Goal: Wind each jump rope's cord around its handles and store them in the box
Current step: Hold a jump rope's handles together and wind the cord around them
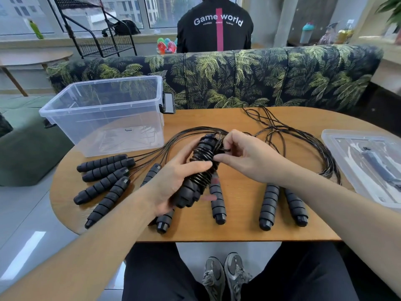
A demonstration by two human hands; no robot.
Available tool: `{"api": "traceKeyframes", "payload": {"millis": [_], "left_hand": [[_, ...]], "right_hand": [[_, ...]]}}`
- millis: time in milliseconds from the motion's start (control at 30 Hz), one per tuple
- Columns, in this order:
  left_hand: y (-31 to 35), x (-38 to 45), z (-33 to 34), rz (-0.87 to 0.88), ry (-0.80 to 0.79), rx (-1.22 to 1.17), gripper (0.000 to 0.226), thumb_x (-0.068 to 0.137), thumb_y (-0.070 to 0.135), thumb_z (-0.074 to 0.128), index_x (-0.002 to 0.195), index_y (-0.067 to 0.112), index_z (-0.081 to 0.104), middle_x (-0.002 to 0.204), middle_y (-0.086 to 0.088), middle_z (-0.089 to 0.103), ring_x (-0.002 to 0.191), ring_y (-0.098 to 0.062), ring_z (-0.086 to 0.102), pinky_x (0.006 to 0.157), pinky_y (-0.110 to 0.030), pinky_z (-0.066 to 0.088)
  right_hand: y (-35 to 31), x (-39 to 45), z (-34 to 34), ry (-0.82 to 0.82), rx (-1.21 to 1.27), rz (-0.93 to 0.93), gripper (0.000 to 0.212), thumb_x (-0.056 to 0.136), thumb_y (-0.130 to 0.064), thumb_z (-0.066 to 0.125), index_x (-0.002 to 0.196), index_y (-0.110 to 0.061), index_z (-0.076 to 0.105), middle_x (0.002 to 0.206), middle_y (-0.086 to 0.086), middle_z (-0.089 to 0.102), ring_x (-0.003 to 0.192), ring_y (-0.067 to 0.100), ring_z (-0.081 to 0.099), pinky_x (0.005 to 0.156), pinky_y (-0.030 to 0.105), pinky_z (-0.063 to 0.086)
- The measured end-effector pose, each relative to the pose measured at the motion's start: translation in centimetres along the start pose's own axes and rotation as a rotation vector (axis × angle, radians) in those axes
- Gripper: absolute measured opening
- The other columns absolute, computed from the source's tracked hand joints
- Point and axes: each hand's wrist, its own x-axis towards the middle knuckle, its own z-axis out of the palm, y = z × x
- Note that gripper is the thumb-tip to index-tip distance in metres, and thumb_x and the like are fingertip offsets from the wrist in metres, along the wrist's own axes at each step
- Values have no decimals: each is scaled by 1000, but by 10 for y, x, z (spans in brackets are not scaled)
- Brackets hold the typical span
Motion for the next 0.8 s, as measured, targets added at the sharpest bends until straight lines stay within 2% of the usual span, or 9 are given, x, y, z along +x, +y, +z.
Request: {"api": "traceKeyframes", "payload": {"millis": [100, 167, 233, 367, 433, 533, 600, 700, 800], "left_hand": [[0, 7, 9, 97, 186, 119, 52, 90, 12, 72, 127, 48, 63, 107, -11, 73, 80, -27, 71, 57, -38, 55], [-3, 15, 10, 162, 297, 191, 57, 87, 12, 76, 130, 46, 62, 110, -7, 72, 74, -19, 69, 54, -33, 53], [-5, 25, 6, 240, 348, 324, 60, 82, 14, 82, 130, 44, 63, 113, 0, 73, 86, -19, 70, 62, -32, 53], [-5, 39, -2, 369, 388, 638, 66, 80, 21, 82, 137, 43, 57, 125, 10, 67, 110, -11, 64, 88, -26, 52], [-8, 43, -6, 413, 410, 820, 68, 80, 35, 77, 140, 51, 49, 129, 14, 63, 116, -7, 60, 98, -33, 51], [-13, 49, -3, 418, 471, 1042, 67, 87, 43, 70, 142, 63, 36, 125, 15, 55, 111, -10, 59, 90, -40, 54], [-15, 52, -2, 494, 538, 1192, 68, 89, 39, 69, 144, 61, 35, 127, 11, 53, 109, -15, 60, 80, -41, 57], [-20, 51, -3, 630, 594, 1442, 70, 90, 34, 68, 148, 54, 33, 131, 3, 52, 107, -24, 61, 66, -44, 59], [-26, 50, -6, 577, 585, 1484, 72, 92, 37, 64, 151, 54, 26, 132, 1, 52, 108, -27, 60, 67, -44, 58]], "right_hand": [[-1, 4, 4, -38, -121, 69, 23, 98, -39, 60, 85, -28, 44, 76, -12, 54, 64, 3, 46, 57, 17, 34], [-1, 7, 11, -39, -115, 152, 23, 99, -40, 56, 91, -19, 51, 77, -8, 58, 67, 10, 49, 59, 25, 39], [-5, 10, 17, -12, -39, 256, 28, 98, -37, 55, 98, -10, 58, 78, -2, 60, 69, 16, 51, 63, 31, 42], [-11, 9, 24, 82, 108, 341, 29, 92, -34, 58, 97, -5, 59, 75, -2, 54, 65, 15, 44, 59, 30, 36], [-11, 9, 25, 120, 277, 410, 31, 91, -38, 60, 92, -7, 59, 71, -4, 52, 65, 15, 44, 63, 32, 38], [-9, 10, 31, 190, 560, 471, 33, 89, -46, 69, 74, -21, 54, 66, -6, 53, 66, 16, 47, 67, 35, 44], [-9, 12, 36, 262, 681, 473, 33, 88, -41, 74, 68, -25, 53, 66, -7, 56, 69, 15, 50, 67, 33, 48], [-10, 15, 45, 320, 713, 505, 29, 85, -38, 78, 84, -13, 66, 80, -1, 64, 76, 14, 56, 74, 37, 54], [-8, 16, 49, 322, 788, 579, 33, 84, -33, 80, 98, -6, 68, 90, 8, 72, 83, 17, 63, 90, 46, 58]]}}
